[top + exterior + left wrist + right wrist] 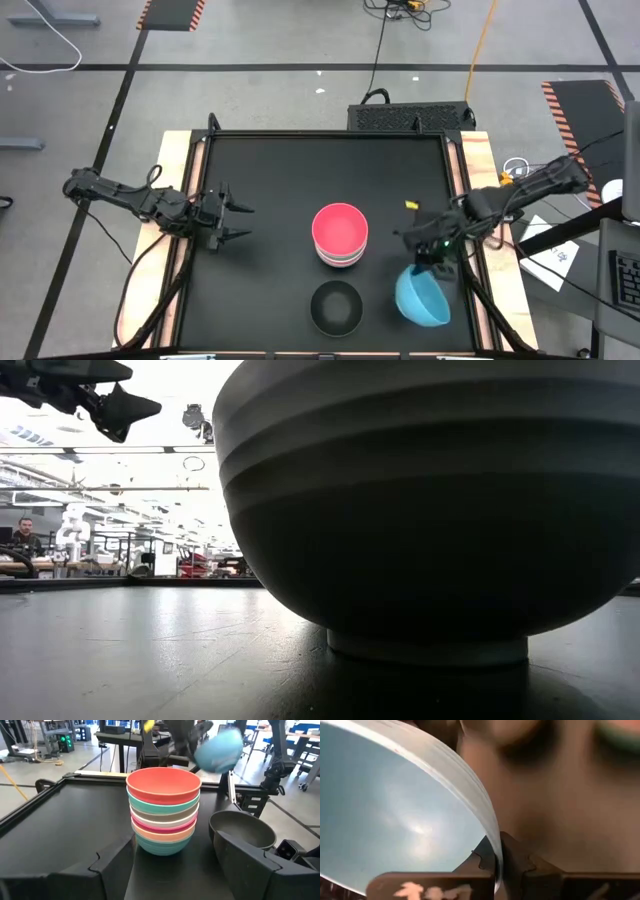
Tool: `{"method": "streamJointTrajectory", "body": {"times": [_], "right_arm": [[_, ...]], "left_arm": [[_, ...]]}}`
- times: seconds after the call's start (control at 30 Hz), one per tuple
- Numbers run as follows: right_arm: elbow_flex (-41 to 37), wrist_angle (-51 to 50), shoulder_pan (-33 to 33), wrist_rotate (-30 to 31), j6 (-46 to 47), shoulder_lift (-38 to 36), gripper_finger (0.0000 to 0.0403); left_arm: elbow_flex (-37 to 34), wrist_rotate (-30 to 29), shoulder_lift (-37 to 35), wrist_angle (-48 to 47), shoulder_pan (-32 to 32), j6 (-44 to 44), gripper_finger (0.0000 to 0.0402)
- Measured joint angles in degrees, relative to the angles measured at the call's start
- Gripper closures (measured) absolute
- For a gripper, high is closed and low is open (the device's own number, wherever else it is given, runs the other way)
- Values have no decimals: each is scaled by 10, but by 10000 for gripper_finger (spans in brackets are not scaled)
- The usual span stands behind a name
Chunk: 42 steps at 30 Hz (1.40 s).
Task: Nest bowls inside each other
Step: Stack the blue bowl on top of the red bowl
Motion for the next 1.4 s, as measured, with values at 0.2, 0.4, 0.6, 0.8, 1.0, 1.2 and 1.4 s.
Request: {"method": "streamJointTrajectory", "body": {"times": [0.2, 0.4, 0.6, 0.8, 1.0, 1.2, 1.4], "right_arm": [[95, 28, -61, 111, -113, 4, 402], [143, 77, -129, 153, -160, 27, 402], [204, 46, -197, 163, -199, 94, 402], [334, -109, -263, 173, -225, 198, 402], [493, -244, -281, 190, -263, 303, 403], [672, -372, -284, 187, -270, 405, 403], [796, -501, -283, 173, -250, 493, 403]], "left_arm": [[0, 13, 0, 5, 0, 2, 128], [0, 14, 3, 5, 0, -4, 128], [0, 15, 3, 5, 0, -9, 128], [0, 15, 3, 4, 0, -11, 128], [0, 16, 3, -15, 0, -11, 128], [0, 16, 3, -32, 0, -9, 128], [0, 16, 3, -32, 0, -6, 128]]}}
